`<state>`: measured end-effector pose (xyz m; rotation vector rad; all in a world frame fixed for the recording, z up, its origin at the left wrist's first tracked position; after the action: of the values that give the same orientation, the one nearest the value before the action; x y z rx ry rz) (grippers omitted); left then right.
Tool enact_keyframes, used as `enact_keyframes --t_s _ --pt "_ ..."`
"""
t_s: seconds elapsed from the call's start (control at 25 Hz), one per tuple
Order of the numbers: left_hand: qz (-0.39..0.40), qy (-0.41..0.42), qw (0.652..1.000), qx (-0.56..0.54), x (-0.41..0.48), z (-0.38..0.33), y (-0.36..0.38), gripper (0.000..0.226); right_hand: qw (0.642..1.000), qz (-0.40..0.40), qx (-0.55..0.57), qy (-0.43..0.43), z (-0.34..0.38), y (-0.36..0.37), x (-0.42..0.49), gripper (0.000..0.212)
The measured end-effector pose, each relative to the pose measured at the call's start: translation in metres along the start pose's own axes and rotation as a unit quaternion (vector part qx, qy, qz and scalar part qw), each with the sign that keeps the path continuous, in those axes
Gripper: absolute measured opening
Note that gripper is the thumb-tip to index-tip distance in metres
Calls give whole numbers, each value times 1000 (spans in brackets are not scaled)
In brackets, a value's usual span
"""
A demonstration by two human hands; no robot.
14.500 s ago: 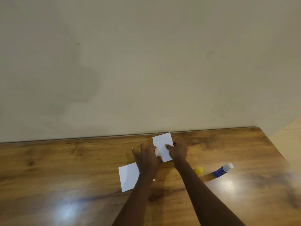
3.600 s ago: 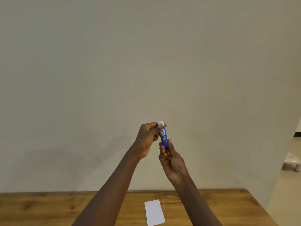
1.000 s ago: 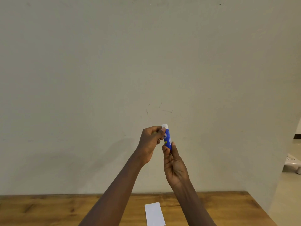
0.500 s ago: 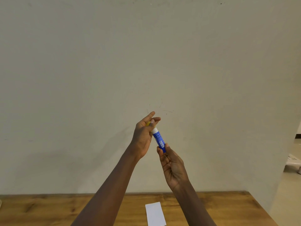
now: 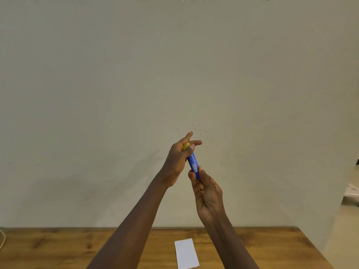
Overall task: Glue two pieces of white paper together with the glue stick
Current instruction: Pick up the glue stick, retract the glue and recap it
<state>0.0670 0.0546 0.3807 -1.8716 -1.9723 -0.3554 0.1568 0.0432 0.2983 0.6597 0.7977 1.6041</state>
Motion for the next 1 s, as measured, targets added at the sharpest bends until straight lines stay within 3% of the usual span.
enact_keyframes --t_s 0.16,0.24,0.28,0.36,0.44,0.48,0.76,1.0 --pt "5 -9 1000 -1 0 5 -2 45 998 36 -52 -15 -2 -5 6 11" --pt "0 -14 1000 0 -2 11 -5 44 975 91 -195 -63 6 -5 10 11" --pt "2 -18 1000 4 -4 15 -4 44 939 122 -305 -97 10 -3 12 11" --pt "12 -23 1000 18 -12 26 6 43 833 153 -502 -172 13 -1 19 13" --pt "7 -26 999 31 -18 42 16 44 747 114 -617 -220 13 -11 30 20" --pt "6 -33 999 38 -19 51 21 45 725 88 -646 -224 11 -21 35 22" --pt "5 -159 984 81 -26 149 37 66 733 12 -672 -109 -26 -120 64 26" --pt "-13 -336 922 191 -84 281 5 71 716 -58 -695 -10 -70 -226 87 12"
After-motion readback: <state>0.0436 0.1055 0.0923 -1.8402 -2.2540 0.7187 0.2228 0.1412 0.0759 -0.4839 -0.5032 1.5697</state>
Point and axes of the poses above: each hand's wrist, its own x-axis towards the middle knuckle, its own y-axis out of the palm, z = x × y, the point moved 4 cm from there along x, towards the middle knuckle, and after that the axes turned 3 degrees about -x, right-handed, at the moved point
